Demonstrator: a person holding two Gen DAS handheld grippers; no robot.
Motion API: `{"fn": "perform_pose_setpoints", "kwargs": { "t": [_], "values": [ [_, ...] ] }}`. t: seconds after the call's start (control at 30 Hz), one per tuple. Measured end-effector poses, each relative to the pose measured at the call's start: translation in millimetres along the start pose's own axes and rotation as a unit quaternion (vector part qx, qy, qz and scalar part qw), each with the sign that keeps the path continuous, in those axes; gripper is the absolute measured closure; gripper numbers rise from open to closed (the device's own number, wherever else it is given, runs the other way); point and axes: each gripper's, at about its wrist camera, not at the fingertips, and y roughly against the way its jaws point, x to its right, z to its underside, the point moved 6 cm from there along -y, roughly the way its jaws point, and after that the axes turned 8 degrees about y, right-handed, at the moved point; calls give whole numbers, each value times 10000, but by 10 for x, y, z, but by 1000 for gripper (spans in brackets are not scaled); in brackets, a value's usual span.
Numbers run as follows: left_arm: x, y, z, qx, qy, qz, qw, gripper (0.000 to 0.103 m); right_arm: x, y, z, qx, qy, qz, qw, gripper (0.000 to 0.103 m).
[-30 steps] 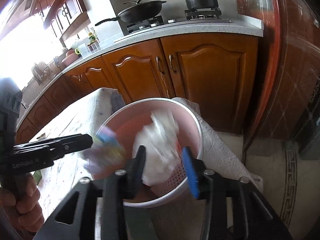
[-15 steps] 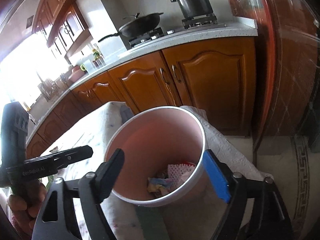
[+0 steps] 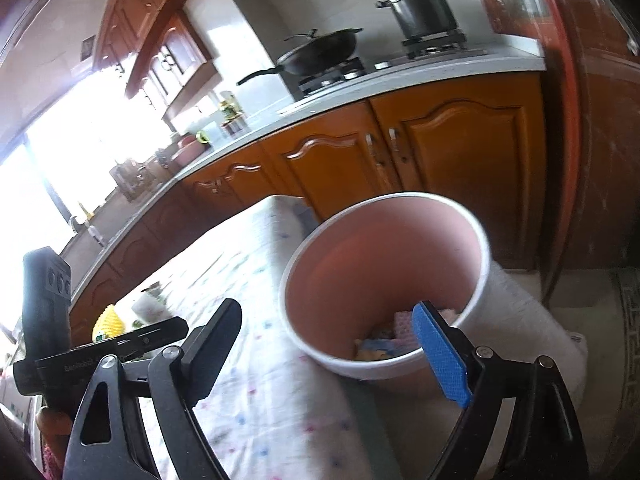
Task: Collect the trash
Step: 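Move both tools back over the table toward the green milk carton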
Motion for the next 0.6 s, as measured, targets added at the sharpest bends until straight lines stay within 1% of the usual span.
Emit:
{"fn": "perform_pose_setpoints", "kwargs": {
  "t": [0.1,0.3,0.6],
  "values": [
    [-211,180,67,147,120,-88,9998,46,-171,-46,42,-23,19,-200,9998,14],
    [-616,440,188,274,491,-197,9982,46,-498,-186,172,-193,123,-514,9984,14],
    [-1194,784,345,485,943,-463,9933,46,-1001,-364,358,-482,435,-877,9940,14]
  ]
}}
